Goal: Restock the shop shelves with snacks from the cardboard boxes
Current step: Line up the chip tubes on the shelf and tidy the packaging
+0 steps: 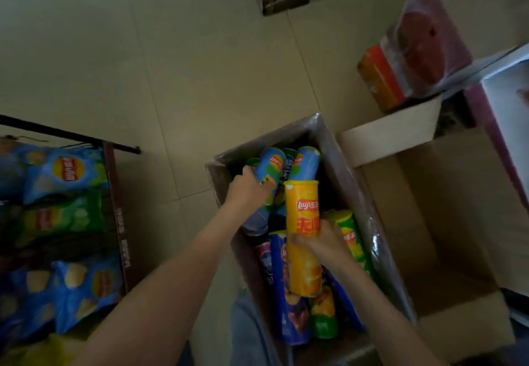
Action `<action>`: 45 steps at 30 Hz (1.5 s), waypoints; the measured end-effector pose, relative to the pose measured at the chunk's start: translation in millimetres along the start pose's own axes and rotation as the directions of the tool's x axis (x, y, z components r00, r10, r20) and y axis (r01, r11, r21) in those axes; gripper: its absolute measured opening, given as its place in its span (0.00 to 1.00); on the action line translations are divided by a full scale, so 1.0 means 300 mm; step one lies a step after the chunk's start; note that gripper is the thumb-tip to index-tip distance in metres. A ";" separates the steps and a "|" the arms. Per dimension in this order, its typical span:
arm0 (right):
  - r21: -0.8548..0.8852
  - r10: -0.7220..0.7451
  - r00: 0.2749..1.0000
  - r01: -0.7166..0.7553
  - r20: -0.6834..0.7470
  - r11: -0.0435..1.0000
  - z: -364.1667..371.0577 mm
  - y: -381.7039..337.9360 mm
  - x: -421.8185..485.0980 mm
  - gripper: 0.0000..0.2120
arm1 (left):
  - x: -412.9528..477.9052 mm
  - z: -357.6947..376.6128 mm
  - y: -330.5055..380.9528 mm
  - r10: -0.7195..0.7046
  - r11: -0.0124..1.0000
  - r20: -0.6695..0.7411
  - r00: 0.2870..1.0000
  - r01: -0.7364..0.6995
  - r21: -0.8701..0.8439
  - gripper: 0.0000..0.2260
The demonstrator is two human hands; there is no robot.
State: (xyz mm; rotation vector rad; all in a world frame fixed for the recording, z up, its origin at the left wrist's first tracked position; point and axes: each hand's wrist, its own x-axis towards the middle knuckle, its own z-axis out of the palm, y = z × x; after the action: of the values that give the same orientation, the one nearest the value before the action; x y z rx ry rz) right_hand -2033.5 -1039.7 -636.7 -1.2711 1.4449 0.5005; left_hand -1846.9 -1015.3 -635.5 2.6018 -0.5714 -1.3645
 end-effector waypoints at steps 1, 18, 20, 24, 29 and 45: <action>-0.039 0.016 0.999 -0.017 -0.034 0.999 0.014 0.001 0.002 0.36 | 0.022 0.005 0.007 -0.031 0.999 0.053 0.998 0.030 0.024 0.32; 0.408 -0.083 0.975 0.163 -0.205 0.899 -0.352 0.020 -0.575 0.31 | -0.644 -0.172 0.111 0.115 0.654 0.397 0.911 0.231 -0.720 0.08; 0.460 -0.113 0.970 0.204 -0.217 0.864 -0.447 0.032 -0.737 0.33 | -0.794 -0.223 0.186 0.202 0.668 0.393 0.897 0.167 -0.725 0.11; 0.583 -0.160 0.943 0.307 -0.290 0.752 -0.616 0.067 -1.093 0.25 | -1.104 -0.292 0.371 0.373 0.725 0.409 0.833 0.014 -0.689 0.26; 0.630 -0.129 0.856 0.463 -0.501 0.623 -0.763 0.212 -1.500 0.23 | -1.455 -0.257 0.600 0.598 0.754 0.492 0.632 -0.238 -0.612 0.32; 0.400 0.256 0.329 0.861 -0.909 0.314 -0.848 1.210 -2.766 0.16 | -2.877 0.333 0.857 0.740 0.424 0.668 -0.075 -0.720 -0.550 0.33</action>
State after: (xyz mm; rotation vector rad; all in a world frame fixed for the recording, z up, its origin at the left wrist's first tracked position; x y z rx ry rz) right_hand -2605.7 -780.7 64.0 -0.7778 1.6641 -1.5734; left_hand -2439.6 -903.4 40.5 0.7220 -1.7453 -1.9600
